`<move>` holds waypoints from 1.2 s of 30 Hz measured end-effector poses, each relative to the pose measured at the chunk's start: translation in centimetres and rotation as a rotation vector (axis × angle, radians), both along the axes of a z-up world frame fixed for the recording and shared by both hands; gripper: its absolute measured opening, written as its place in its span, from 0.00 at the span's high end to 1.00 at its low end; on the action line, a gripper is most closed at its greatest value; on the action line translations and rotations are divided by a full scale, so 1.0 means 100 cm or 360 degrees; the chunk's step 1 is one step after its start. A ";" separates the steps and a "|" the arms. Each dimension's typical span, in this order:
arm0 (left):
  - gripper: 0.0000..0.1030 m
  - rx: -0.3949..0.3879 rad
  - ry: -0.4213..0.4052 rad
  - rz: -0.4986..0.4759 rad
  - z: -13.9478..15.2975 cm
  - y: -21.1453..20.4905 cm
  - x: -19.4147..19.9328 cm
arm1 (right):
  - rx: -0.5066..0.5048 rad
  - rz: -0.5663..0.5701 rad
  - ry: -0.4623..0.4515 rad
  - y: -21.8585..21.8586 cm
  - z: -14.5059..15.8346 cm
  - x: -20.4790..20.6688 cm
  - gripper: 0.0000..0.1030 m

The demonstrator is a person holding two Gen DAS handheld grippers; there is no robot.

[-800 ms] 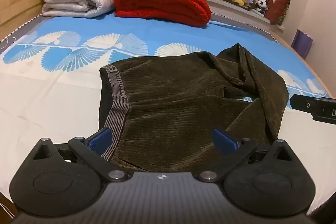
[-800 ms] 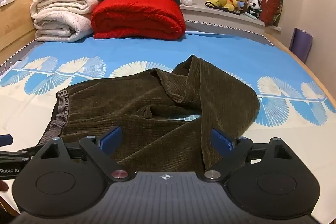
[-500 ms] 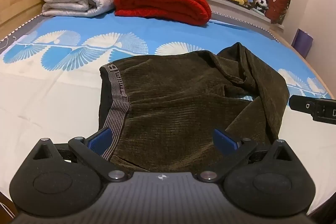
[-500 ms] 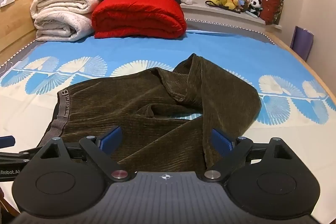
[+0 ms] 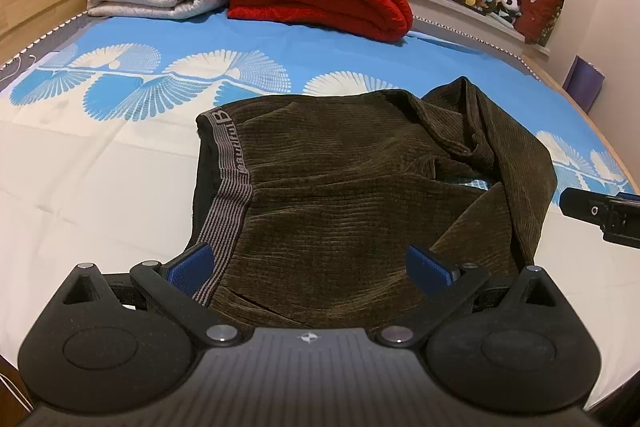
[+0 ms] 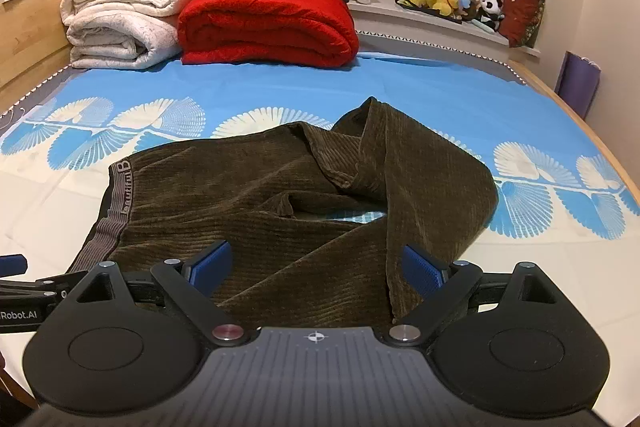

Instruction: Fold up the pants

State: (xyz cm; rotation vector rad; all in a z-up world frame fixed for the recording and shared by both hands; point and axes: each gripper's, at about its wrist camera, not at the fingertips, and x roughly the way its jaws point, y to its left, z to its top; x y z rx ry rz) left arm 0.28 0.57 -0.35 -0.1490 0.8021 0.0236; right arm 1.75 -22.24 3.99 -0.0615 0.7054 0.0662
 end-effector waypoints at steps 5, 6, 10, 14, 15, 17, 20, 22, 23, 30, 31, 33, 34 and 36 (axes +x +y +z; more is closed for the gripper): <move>0.01 0.0003 0.0005 0.0000 -0.001 -0.001 0.001 | -0.0002 0.0003 0.0002 0.000 -0.001 0.000 0.10; 0.01 0.0004 0.0007 0.0000 -0.001 -0.001 0.001 | -0.0006 0.0005 0.0004 0.000 -0.001 0.000 0.10; 0.01 0.0005 0.0011 0.0000 -0.002 -0.002 0.001 | -0.0012 0.0010 0.0009 0.001 -0.002 0.000 0.10; 0.01 0.0004 0.0010 0.0003 -0.002 -0.002 0.001 | -0.0020 0.0014 0.0013 0.002 -0.002 0.000 0.10; 0.01 0.0004 0.0011 0.0004 -0.002 -0.002 0.001 | -0.0022 0.0015 0.0014 0.002 -0.002 0.000 0.10; 0.01 0.0002 0.0014 0.0006 -0.003 -0.002 0.001 | -0.0023 0.0015 0.0015 0.002 -0.002 0.000 0.10; 0.01 0.0001 0.0014 0.0007 -0.003 -0.002 0.001 | -0.0023 0.0015 0.0014 0.002 -0.002 0.000 0.10; 0.01 0.0001 0.0014 0.0007 -0.003 -0.002 0.001 | -0.0024 0.0016 0.0015 0.002 -0.002 0.000 0.10; 0.01 0.0001 0.0014 0.0007 -0.003 -0.002 0.001 | -0.0023 0.0016 0.0015 0.002 -0.002 0.000 0.10; 0.01 0.0003 0.0014 0.0007 -0.003 -0.002 0.001 | -0.0026 0.0018 0.0016 0.003 -0.003 0.000 0.10; 0.01 0.0003 0.0014 0.0006 -0.003 -0.002 0.001 | -0.0024 0.0018 0.0016 0.003 -0.003 0.000 0.10; 0.01 0.0002 0.0016 0.0007 -0.003 -0.002 0.001 | -0.0026 0.0018 0.0016 0.003 -0.003 0.000 0.10; 0.01 0.0002 0.0017 0.0007 -0.003 -0.002 0.001 | -0.0026 0.0018 0.0017 0.004 -0.003 0.000 0.10; 0.01 0.0002 0.0017 0.0006 -0.003 -0.001 0.001 | -0.0026 0.0019 0.0017 0.004 -0.003 0.000 0.10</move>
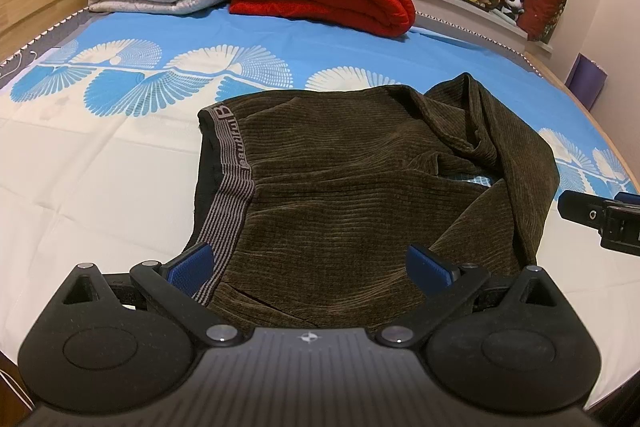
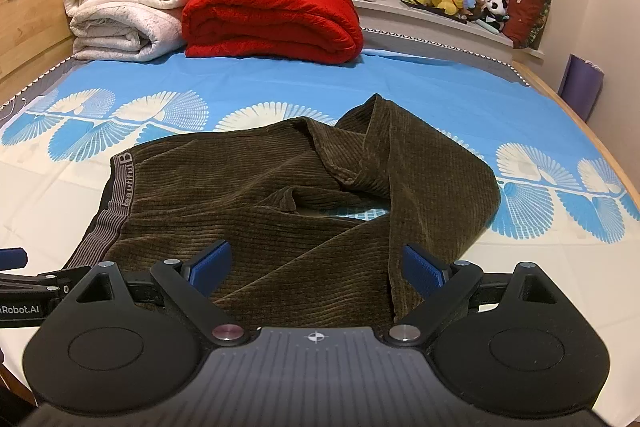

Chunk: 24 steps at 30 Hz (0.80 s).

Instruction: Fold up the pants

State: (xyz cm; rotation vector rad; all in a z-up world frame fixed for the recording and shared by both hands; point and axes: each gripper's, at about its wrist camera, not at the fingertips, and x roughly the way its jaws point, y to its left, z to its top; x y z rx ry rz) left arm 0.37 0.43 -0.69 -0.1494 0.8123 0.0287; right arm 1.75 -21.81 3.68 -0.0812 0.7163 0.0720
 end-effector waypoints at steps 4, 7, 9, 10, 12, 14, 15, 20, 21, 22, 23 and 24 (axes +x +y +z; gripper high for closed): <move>0.01 0.0001 0.0001 0.0000 -0.001 0.001 0.000 | 0.0000 -0.0001 0.0000 0.000 0.000 0.000 0.10; 0.01 0.0001 0.0000 0.0000 0.000 0.000 0.000 | -0.0001 -0.0001 0.0001 0.000 0.000 0.000 0.10; 0.01 0.0002 -0.0001 -0.0003 0.000 0.000 0.000 | 0.0000 -0.0007 -0.0004 0.000 0.000 0.000 0.10; 0.01 0.0004 -0.0007 -0.0006 0.000 0.001 -0.001 | 0.0001 -0.0015 -0.0010 0.000 0.001 0.000 0.10; 0.05 0.0011 -0.0036 -0.0015 0.002 0.001 -0.002 | 0.0012 -0.0043 -0.0033 -0.002 0.003 -0.001 0.11; 0.20 0.0019 -0.0081 -0.0011 0.005 0.005 -0.005 | 0.0047 -0.0098 -0.0068 -0.009 0.008 -0.002 0.17; 0.37 0.0010 -0.0089 -0.0011 0.008 0.008 -0.005 | 0.0069 -0.0128 -0.0085 -0.014 0.011 -0.002 0.21; 0.79 -0.0058 -0.0022 -0.0089 0.020 0.037 0.011 | 0.0274 -0.0301 -0.0270 -0.060 0.032 -0.013 0.56; 0.79 -0.0015 -0.0021 -0.0088 0.025 0.044 0.018 | 0.0321 -0.0338 -0.0302 -0.070 0.034 -0.014 0.57; 0.79 0.0003 -0.0020 -0.0084 0.028 0.052 0.025 | 0.0346 -0.0371 -0.0329 -0.080 0.035 -0.015 0.57; 0.79 -0.0008 -0.0016 -0.0070 0.030 0.063 0.032 | 0.0347 -0.0393 -0.0358 -0.088 0.034 -0.017 0.57; 0.79 -0.0034 -0.0015 -0.0040 0.030 0.075 0.038 | 0.0337 -0.0406 -0.0377 -0.094 0.031 -0.017 0.57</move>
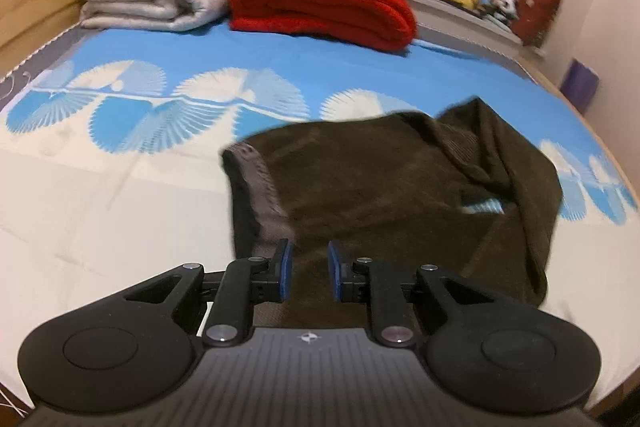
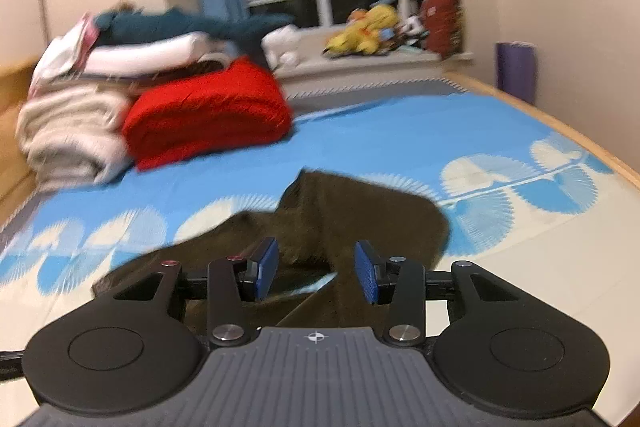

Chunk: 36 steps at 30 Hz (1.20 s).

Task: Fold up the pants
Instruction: 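Grasp the grey waistband with the left gripper while the right gripper grasps a pant leg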

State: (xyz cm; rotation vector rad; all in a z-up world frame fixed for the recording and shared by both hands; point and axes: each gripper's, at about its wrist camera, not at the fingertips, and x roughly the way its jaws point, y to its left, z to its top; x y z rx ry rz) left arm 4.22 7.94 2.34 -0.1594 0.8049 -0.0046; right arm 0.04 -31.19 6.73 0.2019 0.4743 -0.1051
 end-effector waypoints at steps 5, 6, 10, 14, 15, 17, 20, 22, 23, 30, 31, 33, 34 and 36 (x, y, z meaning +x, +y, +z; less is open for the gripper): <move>0.79 0.0028 0.0252 0.0164 -0.048 0.044 0.021 | 0.0046 -0.0001 0.0182 -0.032 -0.035 0.016 0.54; 0.79 0.0001 0.0345 0.0217 -0.057 0.051 0.025 | 0.0021 -0.0008 0.0228 -0.036 -0.043 0.022 0.54; 0.77 -0.0008 0.0412 0.0237 -0.065 0.058 0.039 | -0.0141 0.0009 0.0351 -0.045 -0.092 0.043 0.52; 0.66 -0.0069 0.0448 0.0209 -0.072 0.053 0.048 | -0.0128 0.0056 0.0560 -0.050 -0.134 0.076 0.51; 0.62 -0.0076 0.0460 0.0204 -0.074 0.051 0.052 | -0.0115 0.0077 0.0569 -0.050 -0.138 0.083 0.50; 0.59 -0.0094 0.0485 0.0205 -0.079 0.048 0.059 | -0.0124 0.0107 0.0562 -0.046 -0.141 0.096 0.36; 0.54 -0.0136 0.0517 0.0221 -0.090 0.043 0.072 | -0.0154 0.0159 0.0556 -0.036 -0.147 0.117 0.32; 0.47 -0.0155 0.0545 0.0226 -0.095 0.039 0.078 | -0.0202 0.0205 0.0553 -0.028 -0.152 0.131 0.31; 0.43 -0.0150 0.0559 0.0225 -0.097 0.037 0.081 | -0.0243 0.0229 0.0558 -0.023 -0.154 0.138 0.30; 0.31 -0.0067 0.0675 0.0192 -0.115 0.029 0.093 | -0.0498 0.0331 0.0674 -0.007 -0.182 0.171 0.29; 0.30 -0.0058 0.0691 0.0191 -0.117 0.029 0.094 | -0.0524 0.0325 0.0685 -0.008 -0.182 0.172 0.29; 0.29 -0.0059 0.0718 0.0183 -0.121 0.030 0.094 | -0.0537 0.0290 0.0682 -0.012 -0.180 0.174 0.41; 0.29 -0.0061 0.0731 0.0174 -0.123 0.031 0.094 | -0.0515 0.0274 0.0682 -0.017 -0.176 0.175 0.59; 0.31 -0.0044 0.0754 0.0134 -0.127 0.028 0.092 | -0.0428 0.0240 0.0686 -0.029 -0.169 0.175 0.86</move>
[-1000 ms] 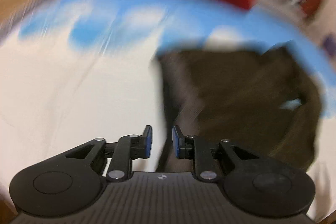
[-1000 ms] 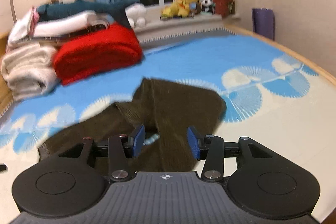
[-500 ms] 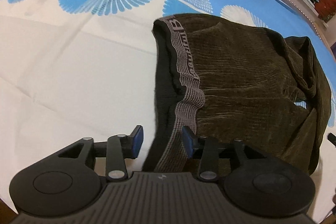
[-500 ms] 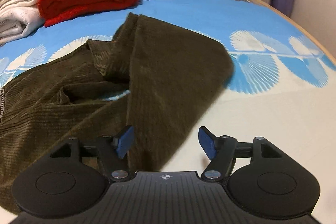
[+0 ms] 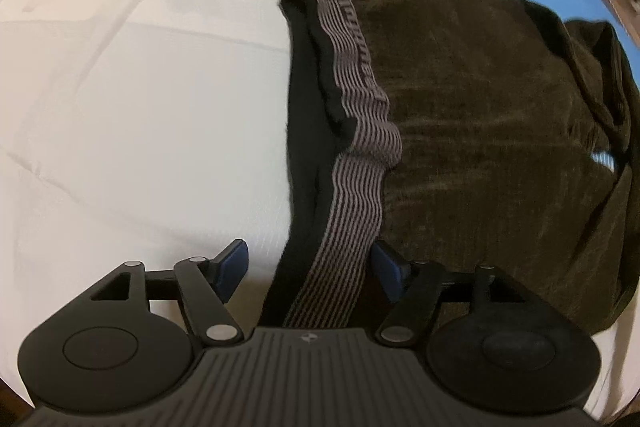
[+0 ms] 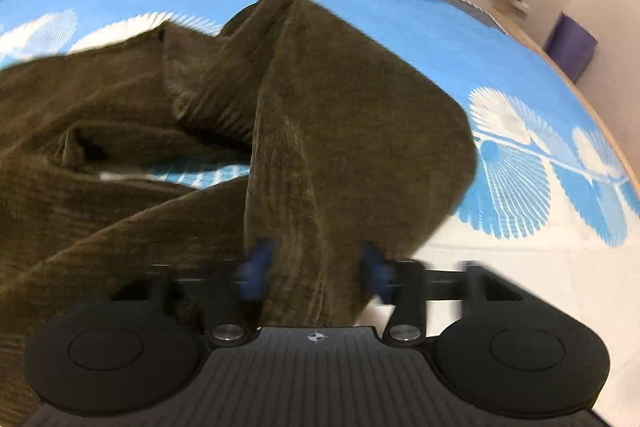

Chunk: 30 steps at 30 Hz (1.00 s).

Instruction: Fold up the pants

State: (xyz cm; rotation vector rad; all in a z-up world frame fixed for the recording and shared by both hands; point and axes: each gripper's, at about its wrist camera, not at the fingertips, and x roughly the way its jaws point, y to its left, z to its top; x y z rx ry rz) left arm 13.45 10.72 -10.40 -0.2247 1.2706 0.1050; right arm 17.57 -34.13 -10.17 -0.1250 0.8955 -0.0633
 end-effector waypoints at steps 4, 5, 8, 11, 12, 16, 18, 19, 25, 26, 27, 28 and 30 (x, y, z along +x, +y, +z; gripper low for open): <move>0.60 -0.0026 -0.0050 -0.0097 0.003 -0.005 -0.008 | 0.0086 -0.0165 -0.0092 -0.031 0.028 -0.013 0.97; 0.67 -0.0010 -0.0072 -0.0114 0.005 -0.005 -0.012 | 0.0114 -0.0201 -0.0130 -0.040 0.037 -0.019 0.97; 0.88 -0.0061 -0.0138 -0.0085 0.013 0.001 -0.020 | 0.0189 -0.0276 -0.0217 -0.065 0.063 -0.042 0.97; 0.92 -0.0110 -0.0261 -0.0070 0.030 0.005 -0.032 | 0.0230 -0.0295 -0.0210 -0.081 0.077 -0.070 0.98; 0.92 -0.0112 -0.0309 -0.0071 0.037 0.006 -0.036 | 0.0241 -0.0284 -0.0187 -0.084 0.078 -0.079 0.98; 0.93 -0.0054 -0.0441 0.0000 0.059 0.017 -0.054 | 0.0283 -0.0070 0.0083 -0.086 0.067 -0.108 0.98; 0.93 0.0025 -0.0392 0.0056 0.060 0.022 -0.058 | 0.0285 0.0074 0.0314 -0.082 0.052 -0.115 1.00; 0.93 0.0053 -0.0335 0.0075 0.057 0.023 -0.058 | 0.0256 0.0144 0.0458 -0.078 0.041 -0.120 1.00; 0.86 0.0115 -0.0155 0.0035 0.038 0.012 -0.045 | 0.0276 0.0198 0.0327 -0.079 0.059 -0.114 0.92; 0.80 0.0099 -0.0118 0.0045 0.034 0.012 -0.040 | 0.0319 0.0174 0.0229 -0.079 0.068 -0.109 0.88; 0.74 0.0077 -0.0113 0.0060 0.033 0.014 -0.037 | 0.0339 0.0153 0.0146 -0.079 0.076 -0.104 0.74; 0.71 0.0056 -0.0121 0.0078 0.033 0.017 -0.036 | 0.0339 0.0129 0.0063 -0.075 0.082 -0.098 0.59; 0.55 0.0028 -0.0093 0.0092 0.029 0.019 -0.027 | 0.0311 0.0133 -0.0031 -0.061 0.085 -0.086 0.52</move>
